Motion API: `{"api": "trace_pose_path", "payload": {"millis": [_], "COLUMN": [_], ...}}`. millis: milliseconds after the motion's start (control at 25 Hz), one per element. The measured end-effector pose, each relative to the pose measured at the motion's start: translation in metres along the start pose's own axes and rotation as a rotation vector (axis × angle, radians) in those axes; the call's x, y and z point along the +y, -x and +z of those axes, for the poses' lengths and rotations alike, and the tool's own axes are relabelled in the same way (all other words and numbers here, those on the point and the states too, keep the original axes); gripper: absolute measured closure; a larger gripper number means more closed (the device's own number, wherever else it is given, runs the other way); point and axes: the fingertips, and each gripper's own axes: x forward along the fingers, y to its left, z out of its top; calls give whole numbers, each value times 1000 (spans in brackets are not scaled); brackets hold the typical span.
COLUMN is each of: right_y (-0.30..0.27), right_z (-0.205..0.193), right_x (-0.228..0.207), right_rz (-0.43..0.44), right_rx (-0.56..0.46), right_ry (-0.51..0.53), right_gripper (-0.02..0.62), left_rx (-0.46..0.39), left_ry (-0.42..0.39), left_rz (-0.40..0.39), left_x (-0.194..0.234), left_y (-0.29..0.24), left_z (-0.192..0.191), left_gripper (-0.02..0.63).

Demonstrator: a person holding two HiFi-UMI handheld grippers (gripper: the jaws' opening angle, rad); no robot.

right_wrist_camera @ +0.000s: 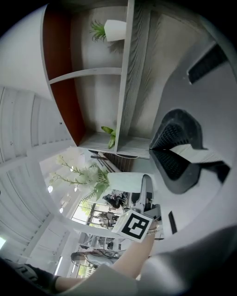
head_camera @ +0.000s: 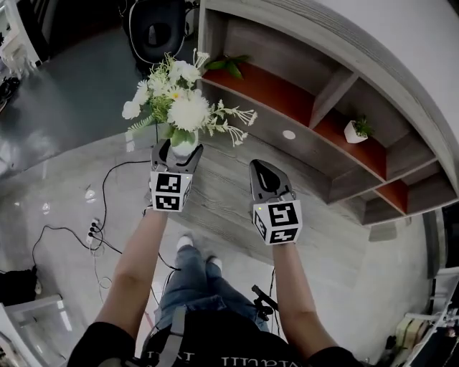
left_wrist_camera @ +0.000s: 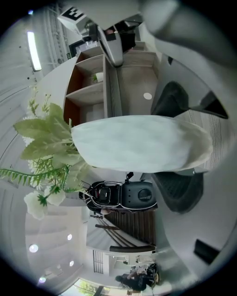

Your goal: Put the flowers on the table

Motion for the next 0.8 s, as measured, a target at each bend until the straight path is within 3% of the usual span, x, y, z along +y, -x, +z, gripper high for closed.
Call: {"api": "trace_pose_path", "payload": {"millis": [320, 800], "right_y": [-33, -6], "right_z": [2, 3], "right_x": [7, -1], "right_rz": [-50, -75], "right_rx": [9, 77], "right_ry": [-45, -74], "right_gripper": [581, 581], "left_rx": [-2, -2], "left_ry": [-36, 28], "left_rz": [-55, -41], "left_x": [13, 1], "left_y": [-23, -24], "left_z": [-28, -29], "left_gripper": [252, 252]}}
